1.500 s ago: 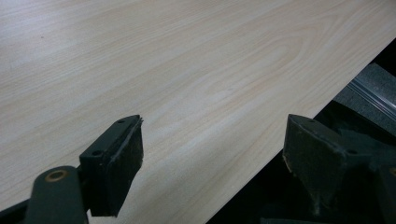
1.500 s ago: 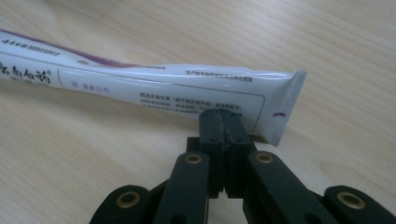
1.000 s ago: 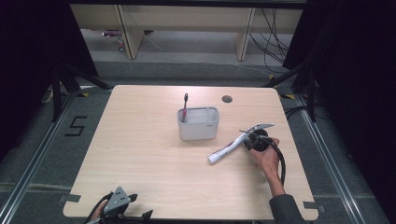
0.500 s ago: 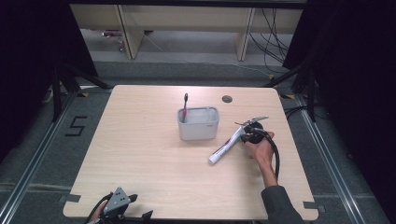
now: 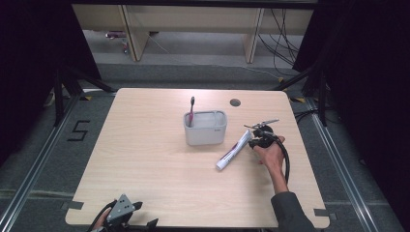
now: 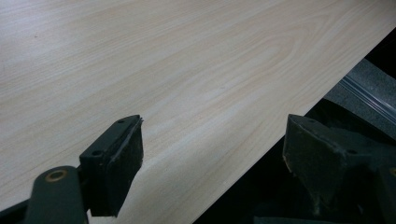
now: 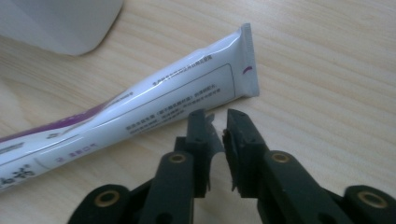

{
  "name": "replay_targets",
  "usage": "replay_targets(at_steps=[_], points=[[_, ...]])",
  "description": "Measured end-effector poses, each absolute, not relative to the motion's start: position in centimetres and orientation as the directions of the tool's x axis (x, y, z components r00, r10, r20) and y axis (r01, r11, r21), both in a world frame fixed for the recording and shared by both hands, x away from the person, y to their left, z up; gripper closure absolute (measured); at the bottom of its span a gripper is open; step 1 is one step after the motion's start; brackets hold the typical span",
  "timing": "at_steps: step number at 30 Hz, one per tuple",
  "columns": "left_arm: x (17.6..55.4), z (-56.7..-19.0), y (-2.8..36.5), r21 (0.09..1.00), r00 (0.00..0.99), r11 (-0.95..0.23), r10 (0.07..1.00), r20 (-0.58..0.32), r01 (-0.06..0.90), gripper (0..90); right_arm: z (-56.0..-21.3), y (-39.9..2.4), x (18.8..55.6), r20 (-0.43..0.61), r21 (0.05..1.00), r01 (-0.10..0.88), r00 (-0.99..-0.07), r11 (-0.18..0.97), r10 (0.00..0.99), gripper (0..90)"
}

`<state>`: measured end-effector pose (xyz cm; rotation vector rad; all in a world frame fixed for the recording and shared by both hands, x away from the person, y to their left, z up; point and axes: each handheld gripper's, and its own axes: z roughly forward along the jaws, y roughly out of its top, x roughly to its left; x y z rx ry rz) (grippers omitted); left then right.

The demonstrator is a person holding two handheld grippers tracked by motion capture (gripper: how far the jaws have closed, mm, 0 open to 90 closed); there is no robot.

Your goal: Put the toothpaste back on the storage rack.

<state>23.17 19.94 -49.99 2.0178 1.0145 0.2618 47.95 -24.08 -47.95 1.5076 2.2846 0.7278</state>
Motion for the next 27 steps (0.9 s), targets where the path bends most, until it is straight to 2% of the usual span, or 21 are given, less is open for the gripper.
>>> replay_targets(at_steps=[2, 3, 4, 5, 6, 7, 8, 12, 19, 20, 22, 27], points=[[23.1, -50.0, 19.9, 0.761, 0.649, -0.318, 0.741, -0.173, 0.566, 19.5, -47.4, -24.5, 47.9, 0.066, 0.561, 0.78, -0.377, 0.278, 0.924, 59.5], [23.1, -50.0, 19.9, 0.757, 0.654, -0.33, 0.738, -0.166, 0.564, 19.5, -47.4, -24.5, 47.9, 0.066, 0.561, 0.78, -0.377, 0.278, 0.924, 59.5], [23.1, -50.0, 19.8, 0.765, 0.646, -0.309, 0.742, -0.178, 0.566, 19.5, -46.9, -24.7, 47.7, 0.116, 0.531, 0.82, -0.32, 0.213, 0.94, 51.7], [23.1, -50.0, 19.8, 0.765, 0.646, -0.309, 0.742, -0.178, 0.566, 19.5, -46.9, -24.7, 47.7, 0.116, 0.531, 0.82, -0.32, 0.213, 0.94, 51.7], [23.1, -50.0, 19.8, 0.76, 0.65, -0.322, 0.741, -0.169, 0.564, 19.5, -46.6, -24.5, 47.5, 0.139, 0.522, 0.835, -0.287, 0.176, 0.948, 46.1], [23.1, -50.0, 19.8, 0.76, 0.65, -0.322, 0.741, -0.169, 0.564, 19.5, -46.6, -24.5, 47.5, 0.139, 0.522, 0.835, -0.287, 0.176, 0.948, 46.1], [23.1, -50.0, 19.8, 0.762, 0.647, -0.316, 0.743, -0.173, 0.566, 19.5, -46.3, -24.0, 47.3, 0.184, 0.496, 0.859, -0.247, 0.127, 0.951, 41.3], [23.1, -50.0, 19.9, 0.76, 0.651, -0.323, 0.741, -0.168, 0.564, 19.5, -46.3, -23.8, 47.3, 0.168, 0.506, 0.848, -0.277, 0.159, 0.946, 37.5], [23.1, -50.0, 19.9, 0.76, 0.651, -0.322, 0.739, -0.17, 0.564, 19.5, -46.2, -22.5, 47.3, 0.175, 0.493, 0.857, -0.264, 0.148, 0.949, 34.8], [23.0, -50.0, 19.8, 0.763, 0.646, -0.312, 0.742, -0.176, 0.566, 19.5, -46.1, -21.8, 47.2, 0.206, 0.481, 0.869, -0.244, 0.119, 0.948, 34.6], [23.2, -50.0, 19.9, 0.759, 0.655, -0.329, 0.738, -0.165, 0.562, 19.5, -46.0, -21.4, 47.2, 0.174, 0.487, 0.86, -0.266, 0.152, 0.948, 34.1], [23.1, -50.0, 19.8, 0.762, 0.649, -0.319, 0.741, -0.17, 0.564, 19.5, -46.2, -20.5, 47.2, 0.175, 0.449, 0.88, -0.257, 0.156, 0.95, 33.2]])
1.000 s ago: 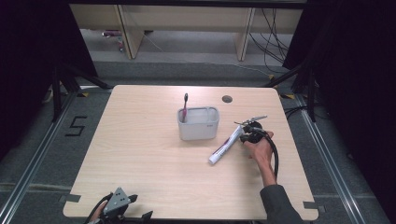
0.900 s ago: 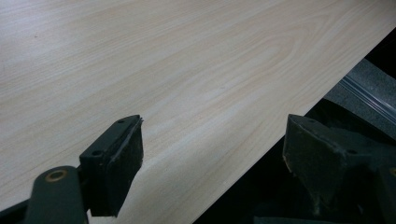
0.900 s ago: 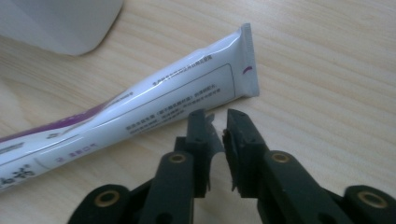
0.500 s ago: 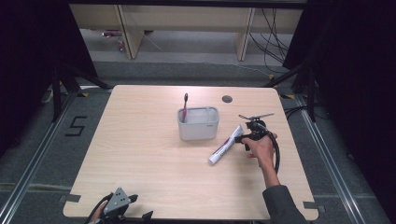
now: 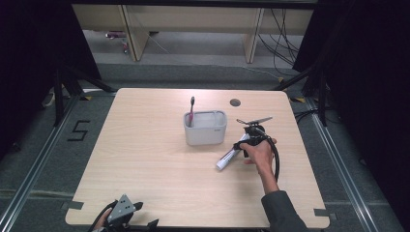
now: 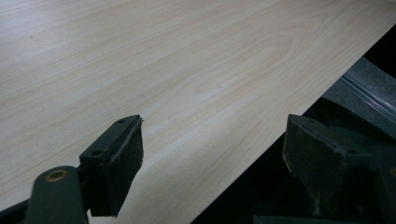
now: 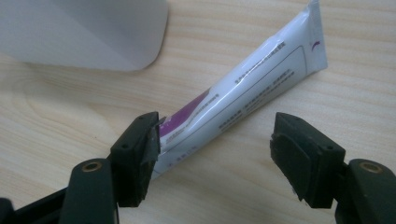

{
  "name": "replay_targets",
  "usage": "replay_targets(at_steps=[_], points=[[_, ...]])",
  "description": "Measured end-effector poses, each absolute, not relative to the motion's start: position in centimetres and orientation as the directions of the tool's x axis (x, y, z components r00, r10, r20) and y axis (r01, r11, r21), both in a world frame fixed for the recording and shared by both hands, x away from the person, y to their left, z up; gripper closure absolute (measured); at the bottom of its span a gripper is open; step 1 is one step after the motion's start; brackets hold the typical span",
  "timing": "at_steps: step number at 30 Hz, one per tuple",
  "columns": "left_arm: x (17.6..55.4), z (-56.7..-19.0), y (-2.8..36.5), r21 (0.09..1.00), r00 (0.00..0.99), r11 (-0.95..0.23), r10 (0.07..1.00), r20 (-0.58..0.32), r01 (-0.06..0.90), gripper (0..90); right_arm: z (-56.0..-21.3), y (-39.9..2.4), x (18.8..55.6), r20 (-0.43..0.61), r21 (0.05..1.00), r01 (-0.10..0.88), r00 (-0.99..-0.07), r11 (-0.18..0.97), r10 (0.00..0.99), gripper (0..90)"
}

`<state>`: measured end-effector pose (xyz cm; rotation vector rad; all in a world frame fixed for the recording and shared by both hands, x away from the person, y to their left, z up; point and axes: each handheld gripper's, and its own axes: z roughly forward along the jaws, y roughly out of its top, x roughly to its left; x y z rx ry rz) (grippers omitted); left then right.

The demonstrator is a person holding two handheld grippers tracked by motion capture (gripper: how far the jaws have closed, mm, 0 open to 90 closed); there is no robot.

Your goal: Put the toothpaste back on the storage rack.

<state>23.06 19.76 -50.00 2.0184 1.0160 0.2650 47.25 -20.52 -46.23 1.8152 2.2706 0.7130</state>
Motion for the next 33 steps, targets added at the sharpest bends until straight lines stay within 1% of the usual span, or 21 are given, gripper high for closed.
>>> replay_targets(at_steps=[1, 6, 7, 8, 10, 11, 12, 14, 15, 18, 19, 20, 21, 24, 26, 27, 28, 29, 31, 32, 33], points=[[23.1, -50.0, 19.7, 0.764, 0.647, -0.312, 0.742, -0.176, 0.565, 19.5, -46.7, -20.4, 47.5, 0.17, 0.454, 0.877, -0.26, 0.158, 0.951, 32.0], [23.1, -50.1, 19.7, 0.767, 0.647, -0.308, 0.742, -0.178, 0.563, 19.5, -46.7, -19.5, 47.6, 0.171, 0.453, 0.879, -0.251, 0.15, 0.953, 32.5], [23.1, -50.0, 19.7, 0.765, 0.648, -0.31, 0.74, -0.178, 0.564, 19.5, -46.7, -19.3, 47.6, 0.169, 0.451, 0.881, -0.243, 0.145, 0.955, 32.4], [23.1, -50.0, 19.9, 0.756, 0.657, -0.339, 0.738, -0.155, 0.56, 19.5, -47.0, -19.0, 47.7, 0.168, 0.443, 0.883, -0.256, 0.159, 0.952, 32.4], [23.0, -49.9, 19.9, 0.758, 0.66, -0.337, 0.734, -0.16, 0.559, 19.5, -47.2, -18.6, 47.8, 0.163, 0.444, 0.883, -0.247, 0.152, 0.955, 31.4], [23.0, -50.0, 19.8, 0.765, 0.644, -0.308, 0.744, -0.176, 0.565, 19.5, -47.3, -18.6, 48.0, 0.147, 0.439, 0.882, -0.258, 0.171, 0.955, 31.1], [23.0, -50.0, 19.8, 0.765, 0.644, -0.308, 0.744, -0.176, 0.565, 19.5, -47.3, -18.4, 47.9, 0.163, 0.429, 0.893, -0.227, 0.139, 0.96, 31.1], [23.0, -50.0, 19.8, 0.765, 0.649, -0.311, 0.74, -0.178, 0.564, 19.5, -47.2, -18.4, 47.9, 0.156, 0.414, 0.9, -0.217, 0.136, 0.964, 31.1], [23.1, -50.0, 19.8, 0.765, 0.647, -0.309, 0.741, -0.179, 0.565, 19.5, -47.0, -18.2, 47.9, 0.172, 0.385, 0.915, -0.199, 0.12, 0.965, 31.1], [23.1, -49.9, 19.8, 0.76, 0.653, -0.324, 0.738, -0.169, 0.563, 19.5, -47.2, -18.2, 48.1, 0.155, 0.39, 0.911, -0.21, 0.136, 0.965, 30.9], [23.0, -49.9, 19.8, 0.763, 0.656, -0.32, 0.735, -0.173, 0.561, 19.5, -47.1, -17.8, 47.9, 0.182, 0.368, 0.926, -0.162, 0.086, 0.97, 30.9], [23.1, -49.9, 20.0, 0.756, 0.663, -0.347, 0.733, -0.152, 0.556, 19.5, -47.1, -17.8, 48.0, 0.175, 0.369, 0.924, -0.173, 0.098, 0.969, 31.1], [23.0, -50.0, 19.8, 0.765, 0.647, -0.308, 0.74, -0.181, 0.565, 19.5, -47.2, -18.1, 48.2, 0.149, 0.381, 0.914, -0.21, 0.14, 0.966, 32.0], [23.0, -50.0, 19.8, 0.763, 0.652, -0.318, 0.738, -0.173, 0.563, 19.5, -47.3, -18.1, 48.1, 0.159, 0.38, 0.916, -0.2, 0.127, 0.967, 32.9], [23.0, -49.9, 19.9, 0.764, 0.657, -0.32, 0.734, -0.174, 0.56, 19.5, -47.3, -18.1, 48.2, 0.151, 0.369, 0.92, -0.203, 0.135, 0.968, 35.5], [23.0, -49.9, 19.8, 0.764, 0.655, -0.319, 0.736, -0.174, 0.561, 19.5, -47.4, -18.3, 48.2, 0.154, 0.364, 0.919, -0.219, 0.151, 0.964, 38.1], [23.0, -49.9, 19.8, 0.764, 0.655, -0.319, 0.736, -0.174, 0.561, 19.5, -47.4, -18.3, 48.2, 0.154, 0.364, 0.919, -0.219, 0.151, 0.964, 38.1], [23.0, -49.9, 19.9, 0.763, 0.663, -0.329, 0.73, -0.168, 0.556, 19.5, -47.4, -18.4, 48.1, 0.153, 0.353, 0.924, -0.213, 0.148, 0.965, 41.3], [23.0, -49.9, 19.9, 0.763, 0.662, -0.327, 0.73, -0.17, 0.557, 19.5, -47.4, -18.4, 48.1, 0.154, 0.349, 0.925, -0.218, 0.153, 0.964, 42.6], [23.0, -49.9, 19.9, 0.763, 0.662, -0.328, 0.73, -0.169, 0.557, 19.5, -47.4, -18.5, 48.2, 0.149, 0.337, 0.928, -0.218, 0.158, 0.964, 46.7], [23.0, -49.9, 19.9, 0.763, 0.661, -0.327, 0.731, -0.169, 0.558, 19.5, -47.4, -18.5, 48.2, 0.149, 0.337, 0.928, -0.218, 0.158, 0.964, 46.7]])
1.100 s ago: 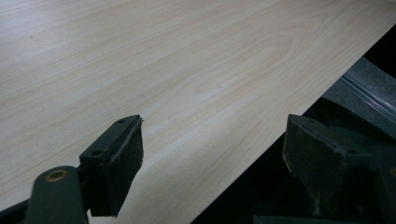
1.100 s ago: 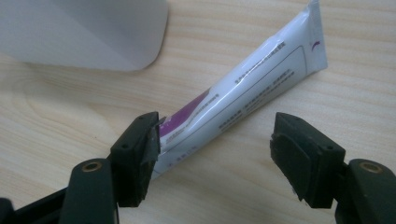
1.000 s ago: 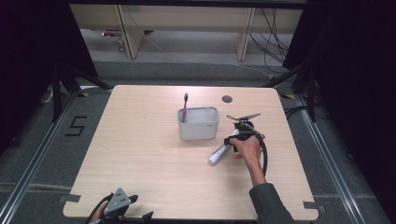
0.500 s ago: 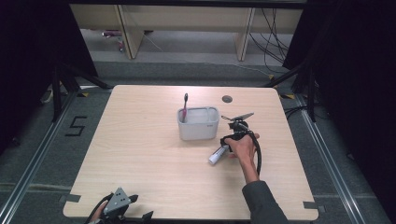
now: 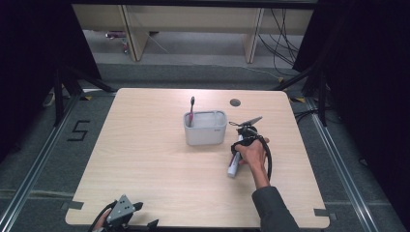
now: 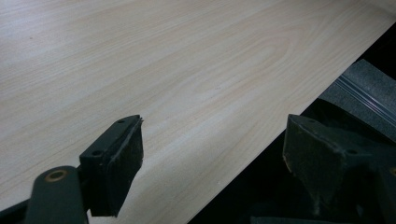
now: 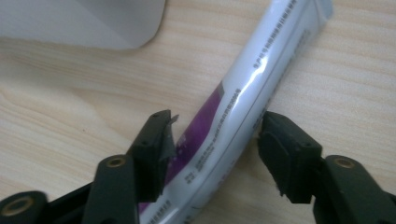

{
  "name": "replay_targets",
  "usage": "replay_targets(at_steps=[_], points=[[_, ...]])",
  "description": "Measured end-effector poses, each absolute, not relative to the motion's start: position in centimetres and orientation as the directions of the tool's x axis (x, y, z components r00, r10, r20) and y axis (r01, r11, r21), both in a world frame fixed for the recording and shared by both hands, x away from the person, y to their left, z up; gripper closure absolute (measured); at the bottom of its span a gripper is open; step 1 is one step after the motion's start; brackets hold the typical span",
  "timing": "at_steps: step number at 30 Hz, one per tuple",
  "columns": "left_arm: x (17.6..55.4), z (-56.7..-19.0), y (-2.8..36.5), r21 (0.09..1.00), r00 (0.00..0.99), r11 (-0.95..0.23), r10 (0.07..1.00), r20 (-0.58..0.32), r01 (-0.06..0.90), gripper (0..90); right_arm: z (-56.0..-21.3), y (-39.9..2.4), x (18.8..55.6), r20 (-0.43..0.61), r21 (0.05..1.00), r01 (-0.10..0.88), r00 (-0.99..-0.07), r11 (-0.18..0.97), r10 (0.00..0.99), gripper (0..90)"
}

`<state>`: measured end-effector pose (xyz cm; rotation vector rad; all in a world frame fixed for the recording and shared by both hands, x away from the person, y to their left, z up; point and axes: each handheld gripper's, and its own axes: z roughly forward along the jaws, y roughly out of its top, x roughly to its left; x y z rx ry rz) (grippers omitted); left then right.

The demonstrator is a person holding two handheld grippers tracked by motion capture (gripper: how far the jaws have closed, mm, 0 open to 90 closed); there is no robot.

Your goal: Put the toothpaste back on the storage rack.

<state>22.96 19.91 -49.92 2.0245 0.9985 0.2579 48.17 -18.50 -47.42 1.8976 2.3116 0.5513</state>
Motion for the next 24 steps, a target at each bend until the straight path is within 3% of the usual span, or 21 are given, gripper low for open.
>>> replay_targets(at_steps=[2, 5, 8, 15, 16, 18, 20, 24], points=[[22.91, -49.92, 19.91, 0.762, 0.661, -0.328, 0.731, -0.17, 0.559, 19.5, -47.67, -18.66, 48.13, 0.125, 0.313, 0.928, -0.252, 0.203, 0.96, 52.4], [22.94, -50.0, 19.83, 0.765, 0.656, -0.318, 0.734, -0.174, 0.559, 19.5, -47.71, -18.42, 48.04, 0.125, 0.306, 0.936, -0.222, 0.175, 0.967, 54.5], [22.9, -50.04, 19.72, 0.768, 0.654, -0.307, 0.734, -0.185, 0.562, 19.5, -47.59, -18.78, 48.19, 0.111, 0.294, 0.922, -0.295, 0.252, 0.949, 60.3], [22.9, -49.97, 19.88, 0.763, 0.659, -0.325, 0.732, -0.171, 0.559, 19.5, -47.58, -18.42, 48.32, 0.076, 0.289, 0.908, -0.339, 0.304, 0.938, 64.1], [22.79, -50.02, 19.77, 0.769, 0.652, -0.305, 0.736, -0.184, 0.562, 19.5, -47.6, -18.71, 48.57, 0.069, 0.287, 0.892, -0.383, 0.349, 0.921, 65.3], [22.85, -49.93, 19.97, 0.764, 0.663, -0.327, 0.728, -0.172, 0.557, 19.5, -47.43, -18.49, 48.5, 0.075, 0.268, 0.913, -0.338, 0.307, 0.938, 69.4], [22.85, -49.97, 19.91, 0.766, 0.656, -0.315, 0.734, -0.177, 0.56, 19.5, -47.27, -18.66, 48.52, 0.08, 0.28, 0.906, -0.351, 0.317, 0.933, 74.4], [22.75, -49.93, 19.82, 0.771, 0.653, -0.304, 0.734, -0.185, 0.56, 19.5, -47.04, -18.59, 48.34, 0.094, 0.239, 0.927, -0.319, 0.29, 0.943, 74.9]])
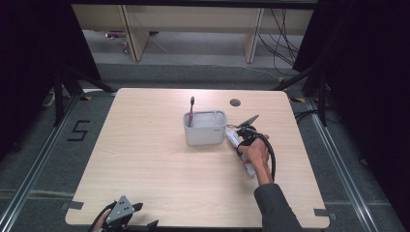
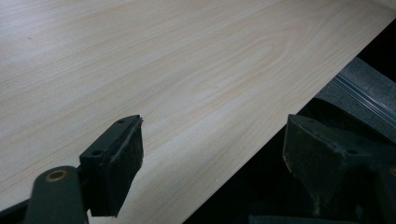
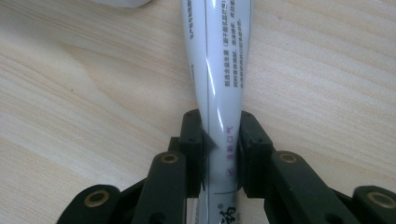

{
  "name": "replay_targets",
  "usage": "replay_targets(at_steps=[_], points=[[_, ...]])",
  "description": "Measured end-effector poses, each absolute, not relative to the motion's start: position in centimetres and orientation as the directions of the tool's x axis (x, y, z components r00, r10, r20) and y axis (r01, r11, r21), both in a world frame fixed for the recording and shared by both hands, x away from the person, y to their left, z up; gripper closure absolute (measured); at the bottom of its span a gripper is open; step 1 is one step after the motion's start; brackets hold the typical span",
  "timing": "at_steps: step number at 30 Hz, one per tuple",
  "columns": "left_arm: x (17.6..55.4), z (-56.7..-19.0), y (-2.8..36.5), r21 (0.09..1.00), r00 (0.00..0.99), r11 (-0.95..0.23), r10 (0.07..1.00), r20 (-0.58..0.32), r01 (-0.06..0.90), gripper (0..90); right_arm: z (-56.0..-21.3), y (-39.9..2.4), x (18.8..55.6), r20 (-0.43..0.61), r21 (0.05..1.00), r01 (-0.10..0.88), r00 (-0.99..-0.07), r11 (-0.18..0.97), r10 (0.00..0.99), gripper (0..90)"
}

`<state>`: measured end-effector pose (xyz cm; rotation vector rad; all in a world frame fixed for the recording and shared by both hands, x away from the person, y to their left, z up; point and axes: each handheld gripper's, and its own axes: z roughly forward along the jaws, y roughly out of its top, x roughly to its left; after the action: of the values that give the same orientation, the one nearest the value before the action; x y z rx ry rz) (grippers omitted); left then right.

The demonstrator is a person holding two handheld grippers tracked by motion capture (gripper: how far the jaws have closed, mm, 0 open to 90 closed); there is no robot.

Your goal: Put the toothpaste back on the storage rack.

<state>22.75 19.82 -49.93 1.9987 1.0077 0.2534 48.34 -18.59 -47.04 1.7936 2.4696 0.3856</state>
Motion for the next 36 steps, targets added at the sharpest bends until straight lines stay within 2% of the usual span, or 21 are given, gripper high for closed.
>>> replay_targets(at_steps=[1, 5, 6, 7, 8, 10, 11, 12, 20, 25, 27, 33, 36], points=[[22.8, -49.9, 20.0, 0.763, 0.661, -0.328, 0.731, -0.169, 0.557, 19.5, -47.2, -19.1, 48.5, 0.097, 0.261, 0.909, -0.36, 0.325, 0.928, 74.9], [22.8, -50.0, 19.8, 0.769, 0.655, -0.307, 0.733, -0.184, 0.56, 19.5, -47.2, -19.0, 48.6, 0.092, 0.24, 0.914, -0.356, 0.326, 0.93, 74.9], [22.8, -50.0, 20.0, 0.763, 0.661, -0.324, 0.73, -0.174, 0.559, 19.5, -47.4, -19.4, 48.9, 0.108, 0.259, 0.893, -0.405, 0.368, 0.908, 74.9], [22.8, -50.0, 20.0, 0.763, 0.661, -0.324, 0.73, -0.174, 0.559, 19.5, -47.4, -19.4, 48.9, 0.108, 0.259, 0.893, -0.405, 0.368, 0.908, 74.9], [22.7, -50.0, 19.9, 0.767, 0.653, -0.309, 0.735, -0.182, 0.562, 19.5, -47.2, -18.9, 48.8, 0.076, 0.226, 0.914, -0.362, 0.337, 0.929, 74.9], [22.8, -50.0, 20.0, 0.765, 0.659, -0.319, 0.731, -0.176, 0.559, 19.5, -47.1, -18.7, 48.8, 0.114, 0.211, 0.917, -0.366, 0.338, 0.924, 74.9], [22.8, -50.0, 20.0, 0.764, 0.658, -0.319, 0.732, -0.177, 0.561, 19.6, -47.1, -18.7, 48.9, 0.108, 0.208, 0.915, -0.372, 0.345, 0.922, 74.9], [22.8, -50.0, 20.0, 0.762, 0.658, -0.322, 0.732, -0.176, 0.561, 19.6, -47.3, -18.6, 48.8, 0.057, 0.219, 0.908, -0.377, 0.357, 0.924, 74.9], [22.7, -50.1, 19.9, 0.767, 0.657, -0.313, 0.732, -0.181, 0.561, 19.6, -47.3, -18.6, 49.0, 0.099, 0.196, 0.907, -0.397, 0.373, 0.913, 75.1], [22.7, -49.9, 20.1, 0.758, 0.662, -0.329, 0.729, -0.174, 0.562, 19.6, -47.3, -18.7, 48.9, 0.055, 0.214, 0.904, -0.39, 0.371, 0.919, 75.6], [22.7, -50.0, 20.1, 0.766, 0.654, -0.31, 0.733, -0.185, 0.564, 19.7, -47.0, -19.3, 49.1, 0.091, 0.211, 0.901, -0.405, 0.38, 0.91, 75.7], [22.8, -50.1, 19.9, 0.764, 0.651, -0.306, 0.735, -0.19, 0.568, 19.7, -45.4, -20.9, 49.1, 0.067, 0.289, 0.88, -0.411, 0.377, 0.909, 75.8], [22.9, -50.0, 20.2, 0.754, 0.662, -0.34, 0.731, -0.165, 0.562, 19.7, -43.8, -21.4, 48.9, 0.063, 0.33, 0.88, -0.382, 0.342, 0.922, 75.8]])
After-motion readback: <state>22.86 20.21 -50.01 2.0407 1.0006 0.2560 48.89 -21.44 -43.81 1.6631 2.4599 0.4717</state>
